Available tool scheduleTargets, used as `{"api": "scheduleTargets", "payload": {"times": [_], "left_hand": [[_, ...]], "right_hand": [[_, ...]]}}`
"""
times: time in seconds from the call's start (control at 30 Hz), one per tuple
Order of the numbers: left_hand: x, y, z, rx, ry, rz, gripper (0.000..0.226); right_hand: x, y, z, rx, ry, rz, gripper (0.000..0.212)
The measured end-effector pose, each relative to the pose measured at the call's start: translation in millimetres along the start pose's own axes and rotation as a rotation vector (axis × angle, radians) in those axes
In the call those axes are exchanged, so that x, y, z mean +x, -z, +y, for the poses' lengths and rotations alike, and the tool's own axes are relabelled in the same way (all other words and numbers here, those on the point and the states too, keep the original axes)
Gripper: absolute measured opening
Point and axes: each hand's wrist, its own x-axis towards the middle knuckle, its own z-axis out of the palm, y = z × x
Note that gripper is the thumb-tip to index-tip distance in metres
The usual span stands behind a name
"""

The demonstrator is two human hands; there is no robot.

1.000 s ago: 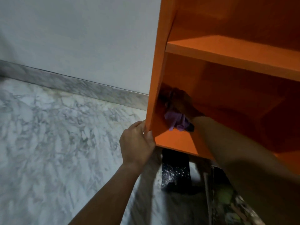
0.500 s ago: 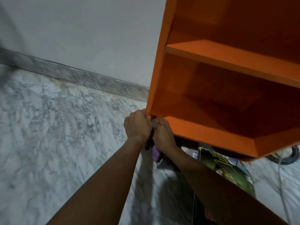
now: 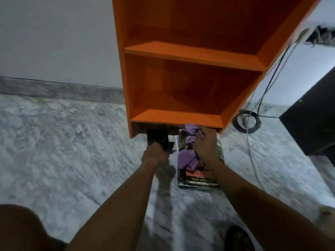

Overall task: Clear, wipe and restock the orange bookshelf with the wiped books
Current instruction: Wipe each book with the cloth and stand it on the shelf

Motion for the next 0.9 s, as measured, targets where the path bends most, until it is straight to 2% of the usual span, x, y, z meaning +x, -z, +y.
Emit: {"api": "scheduleTargets", "payload": {"times": [0.13,0.27,0.33,0.37,0.43,0.47,0.53,0.67,0.8,0.9], "left_hand": [[-22,-65,10,-0.051,-0.007,-0.087,0.049],[-34,-115,10,0.005,-0.049,-0.091,0.036],[-38,-123,8,0.018,-0.072,-0.034,0.037],[-36,-127,10,0.007,-0.065,-0.013,0.042],[-33,-128,8,-0.057,-0.001,-0.003,0.052],[-29,-131,9,-0.071,0.021,-0.014,0.054],[-23,-130,8,-0.068,0.064,-0.026,0.053],[-14,-126,7,-0.136,0.142,0.050,0.047],[-3,-129,12,-0.437,0.087,-0.102,0.028],[-5,-120,10,-0.550,-0.011,-0.195,0.032]], "right_hand": [[-23,41,42,-0.020,-0.278,0.074,0.040],[-50,57,74,-0.064,-0.288,0.119,0.039],[-67,49,87,-0.158,-0.237,0.030,0.035],[-78,46,97,-0.225,-0.222,-0.072,0.033],[-98,33,109,-0.440,-0.165,-0.311,0.049],[-105,28,117,-0.546,-0.140,-0.377,0.060],[-110,25,123,-0.611,-0.092,-0.407,0.071],[-111,29,132,-0.590,-0.021,-0.388,0.063],[-127,15,131,-0.346,0.020,-0.321,0.059],[-142,-5,118,-0.083,0.058,-0.289,0.056]]}}
